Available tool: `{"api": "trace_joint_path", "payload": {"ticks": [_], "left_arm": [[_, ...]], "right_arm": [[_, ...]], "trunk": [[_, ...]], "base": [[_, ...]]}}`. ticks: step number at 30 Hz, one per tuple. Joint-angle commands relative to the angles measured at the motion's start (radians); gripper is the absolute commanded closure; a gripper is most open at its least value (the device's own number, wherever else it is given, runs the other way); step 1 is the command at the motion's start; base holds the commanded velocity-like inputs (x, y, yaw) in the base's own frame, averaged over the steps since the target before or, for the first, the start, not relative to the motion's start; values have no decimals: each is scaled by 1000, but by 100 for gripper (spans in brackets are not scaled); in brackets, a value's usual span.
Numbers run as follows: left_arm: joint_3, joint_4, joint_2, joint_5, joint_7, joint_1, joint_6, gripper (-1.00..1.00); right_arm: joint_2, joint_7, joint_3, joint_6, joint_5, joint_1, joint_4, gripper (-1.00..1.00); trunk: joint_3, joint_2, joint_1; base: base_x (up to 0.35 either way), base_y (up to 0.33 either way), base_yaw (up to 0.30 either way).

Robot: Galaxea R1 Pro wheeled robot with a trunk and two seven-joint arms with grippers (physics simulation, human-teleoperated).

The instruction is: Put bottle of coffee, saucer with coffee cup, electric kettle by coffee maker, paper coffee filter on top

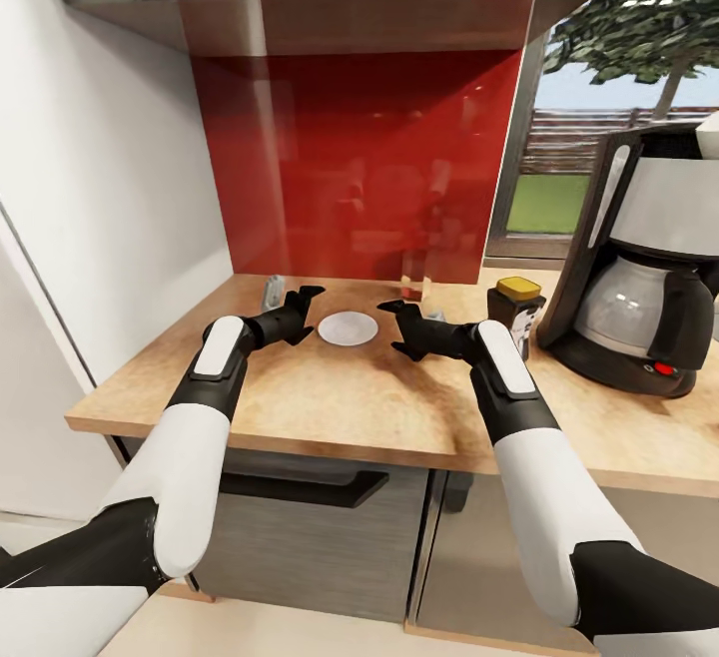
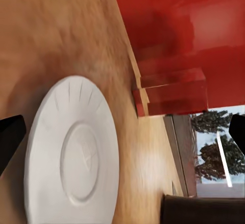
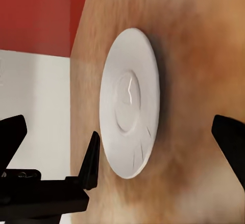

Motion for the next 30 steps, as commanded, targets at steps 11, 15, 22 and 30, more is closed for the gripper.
{"api": "trace_joint_path", "payload": {"ticks": [11,15,22,30], "left_arm": [[5,-1,-1,11,8,-1,6,-100],[-7,-13,-1,9,5,-1,18,-100],[-8,-26,-1,9,5,-1,34,-100],[-8,-26,-1,9,5,-1,34,-100]], "right_arm": [[1,-10,-3,6,1,-1,0,-100],[-10,-11,8,12,-9,-12,-13,-100],[-11,-13,7,26,-9,-16,-30,-100],[-11,-13,7,26,-9,-16,-30,-100]], "trunk": [[-1,0,0],[-1,0,0],[-1,0,0],[-1,0,0]], "base": [[83,15,0],[3,1,0],[0,0,0],[0,0,0]]}}
